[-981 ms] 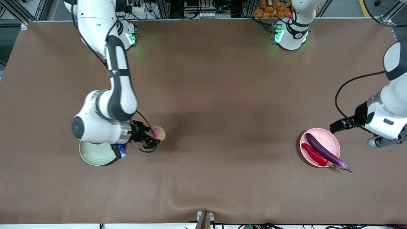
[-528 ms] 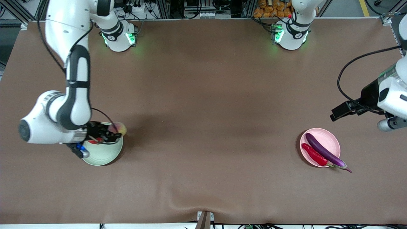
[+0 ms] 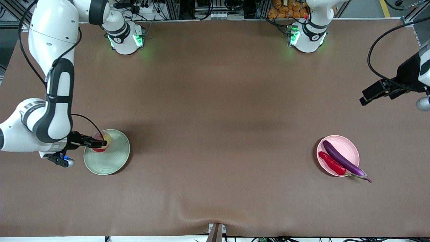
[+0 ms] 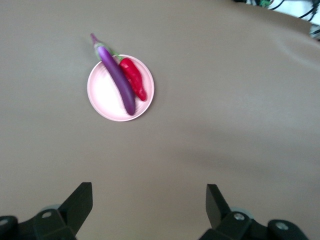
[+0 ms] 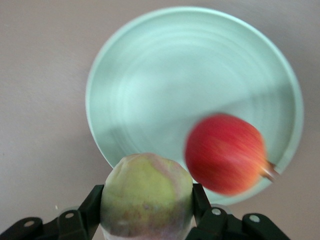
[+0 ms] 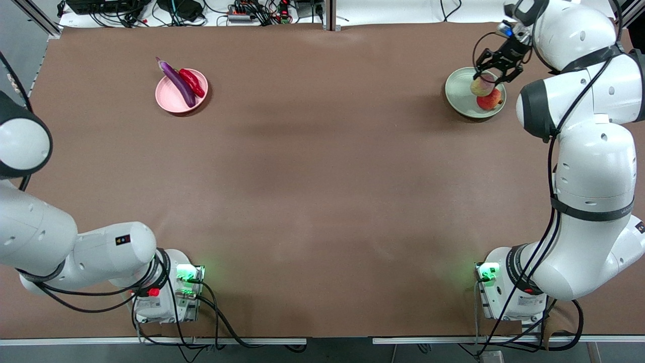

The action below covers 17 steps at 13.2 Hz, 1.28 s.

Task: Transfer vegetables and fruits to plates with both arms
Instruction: 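Carry the peach onto the green plate with the right gripper and release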

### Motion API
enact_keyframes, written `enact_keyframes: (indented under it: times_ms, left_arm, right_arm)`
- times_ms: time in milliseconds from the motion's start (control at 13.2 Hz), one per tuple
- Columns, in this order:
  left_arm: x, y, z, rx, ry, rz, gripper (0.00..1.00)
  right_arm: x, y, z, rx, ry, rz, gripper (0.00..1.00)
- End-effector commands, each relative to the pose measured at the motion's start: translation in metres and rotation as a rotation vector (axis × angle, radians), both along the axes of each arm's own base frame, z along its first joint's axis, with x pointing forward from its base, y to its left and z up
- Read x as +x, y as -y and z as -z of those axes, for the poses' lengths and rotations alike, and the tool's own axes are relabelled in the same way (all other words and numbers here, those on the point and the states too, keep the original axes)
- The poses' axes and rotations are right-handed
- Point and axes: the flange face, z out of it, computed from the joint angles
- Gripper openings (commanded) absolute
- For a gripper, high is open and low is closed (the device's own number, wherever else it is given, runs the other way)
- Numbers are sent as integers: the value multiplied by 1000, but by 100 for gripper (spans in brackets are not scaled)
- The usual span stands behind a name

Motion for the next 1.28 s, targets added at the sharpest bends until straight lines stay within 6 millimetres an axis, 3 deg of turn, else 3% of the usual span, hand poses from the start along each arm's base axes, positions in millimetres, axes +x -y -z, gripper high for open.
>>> enact_keyframes:
  times_ms: [0, 75, 151, 226, 302, 377, 604, 679, 981, 1208]
  left_arm:
    - [-37, -4, 2, 10, -18, -3, 100]
    - [-41, -10, 1, 4, -19, -11, 100]
    - [-45, -16, 0, -1, -30, -16, 100]
    - [-46, -22, 2, -2, -47, -25, 100]
    - [-46, -24, 3, -4, -50, -31, 100]
    - [-46, -26, 1, -5, -49, -32, 100]
    - [-49, -27, -3, -4, -38, -37, 100]
    - [-48, -27, -3, -3, -39, -37, 100]
    - [-48, -27, -6, -4, -33, -37, 100]
    - [-48, -27, -6, -3, -32, -39, 100]
  right_arm:
    - [13, -16, 13, -3, 64, -23, 12]
    - [16, -13, 18, -5, 83, -16, 18]
    - [18, -16, 25, -7, 95, -24, 48]
    - [17, -15, 27, -6, 103, -55, 92]
    - [15, -10, 28, 3, 109, -82, 100]
    - [15, -2, 25, 7, 116, -89, 100]
    - [6, -11, 12, 53, 39, -100, 100]
    - [6, -12, -3, 42, 43, -106, 100]
    - [-6, -47, -82, -3, -6, -145, 100]
    - [-23, -37, -146, -4, 12, -211, 100]
